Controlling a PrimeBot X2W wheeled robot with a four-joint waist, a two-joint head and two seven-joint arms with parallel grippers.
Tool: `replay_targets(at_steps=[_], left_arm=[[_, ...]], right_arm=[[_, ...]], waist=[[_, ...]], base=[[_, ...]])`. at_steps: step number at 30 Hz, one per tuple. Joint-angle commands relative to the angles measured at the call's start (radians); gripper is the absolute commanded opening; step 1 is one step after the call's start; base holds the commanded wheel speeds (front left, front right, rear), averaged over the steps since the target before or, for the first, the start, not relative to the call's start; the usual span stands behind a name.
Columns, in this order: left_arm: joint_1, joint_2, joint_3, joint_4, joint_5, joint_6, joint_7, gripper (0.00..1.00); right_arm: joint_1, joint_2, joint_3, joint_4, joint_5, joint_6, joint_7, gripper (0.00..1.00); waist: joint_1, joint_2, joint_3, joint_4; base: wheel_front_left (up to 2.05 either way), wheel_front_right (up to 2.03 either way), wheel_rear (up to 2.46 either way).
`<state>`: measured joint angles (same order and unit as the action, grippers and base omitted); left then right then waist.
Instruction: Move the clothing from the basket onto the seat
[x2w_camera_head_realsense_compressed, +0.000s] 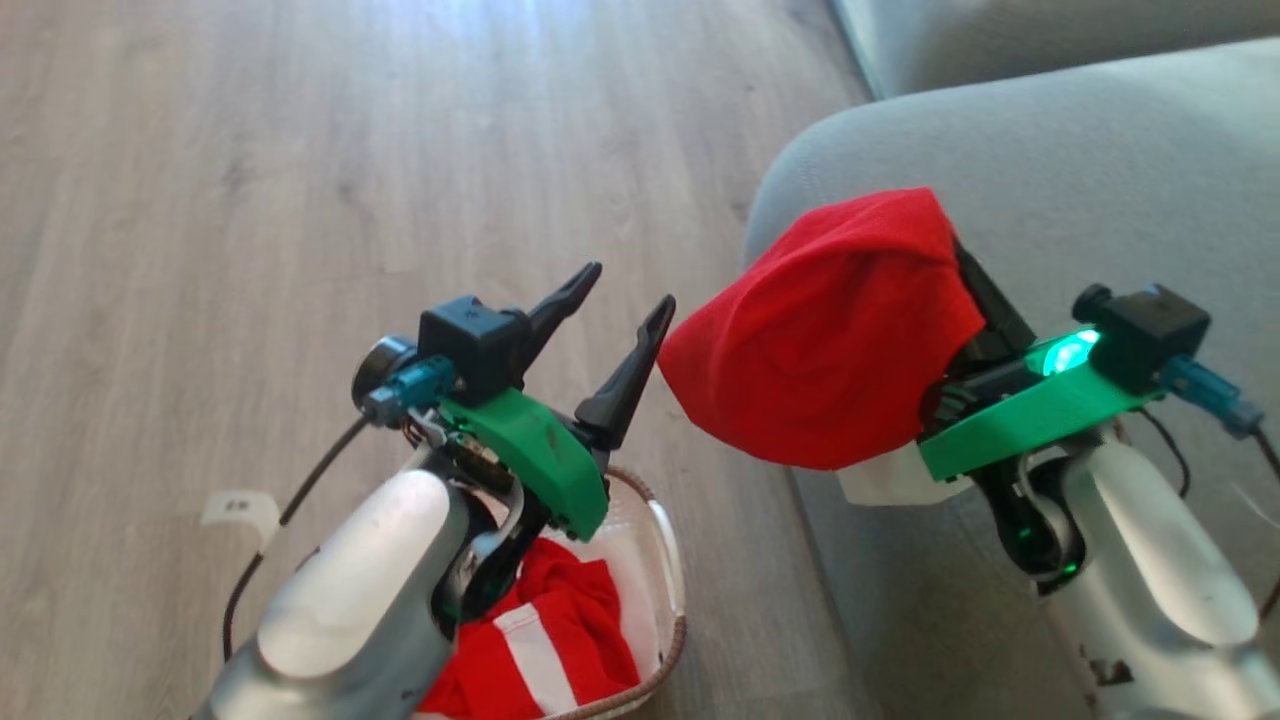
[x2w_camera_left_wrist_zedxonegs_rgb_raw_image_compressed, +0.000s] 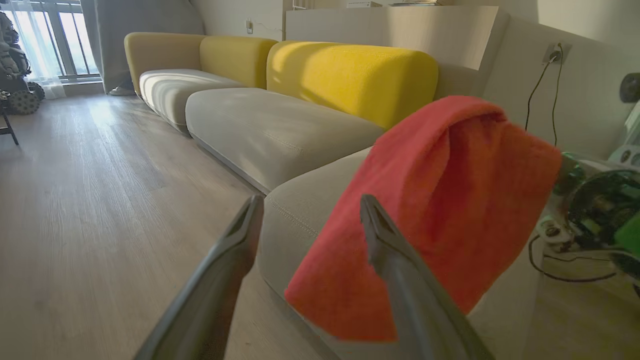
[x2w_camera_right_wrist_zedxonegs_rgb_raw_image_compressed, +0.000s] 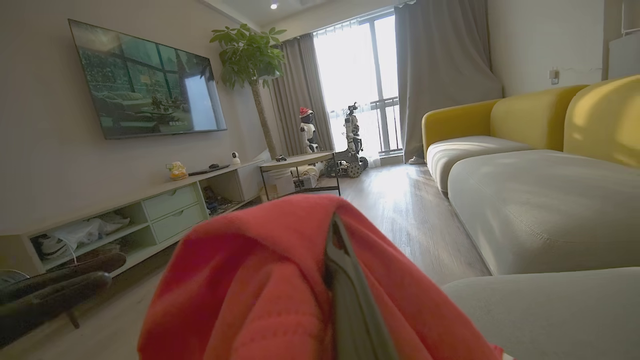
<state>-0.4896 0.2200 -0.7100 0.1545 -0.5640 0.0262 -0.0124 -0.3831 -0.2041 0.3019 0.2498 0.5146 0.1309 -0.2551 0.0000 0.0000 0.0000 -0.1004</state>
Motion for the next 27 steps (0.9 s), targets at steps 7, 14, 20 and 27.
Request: replay_targets(at_steps=[7,14,20,27], left_arm=[[-0.035,0.035,0.011,-0.038,0.039,-0.008,-0.036,1.0],[-0.038,0.043,-0.002,-0.03,0.046,-0.016,-0.043,1.0],[-0.041,0.049,-0.003,-0.022,0.045,-0.02,-0.048,1.0],[-0.046,0.054,-0.002,-0.014,0.042,-0.017,-0.054,1.0]], right_arm=[[0.017,-0.047,-0.029,-0.107,0.038,0.0,-0.007,0.0],[0.057,-0.072,-0.082,-0.157,0.036,0.0,-0.007,0.0],[0.088,-0.079,-0.107,-0.193,0.03,0.0,-0.007,0.0],[0.123,-0.065,-0.15,-0.237,0.027,0.0,-0.007,0.0]], waist=[[0.0,0.0,0.021,-0.144],[0.0,0.0,0.042,-0.244],[0.0,0.0,0.058,-0.311],[0.0,0.0,0.076,-0.39]], base=[[0.0,0.0,0.0],[0.0,0.0,0.0],[0.0,0.0,0.0],[0.0,0.0,0.0]])
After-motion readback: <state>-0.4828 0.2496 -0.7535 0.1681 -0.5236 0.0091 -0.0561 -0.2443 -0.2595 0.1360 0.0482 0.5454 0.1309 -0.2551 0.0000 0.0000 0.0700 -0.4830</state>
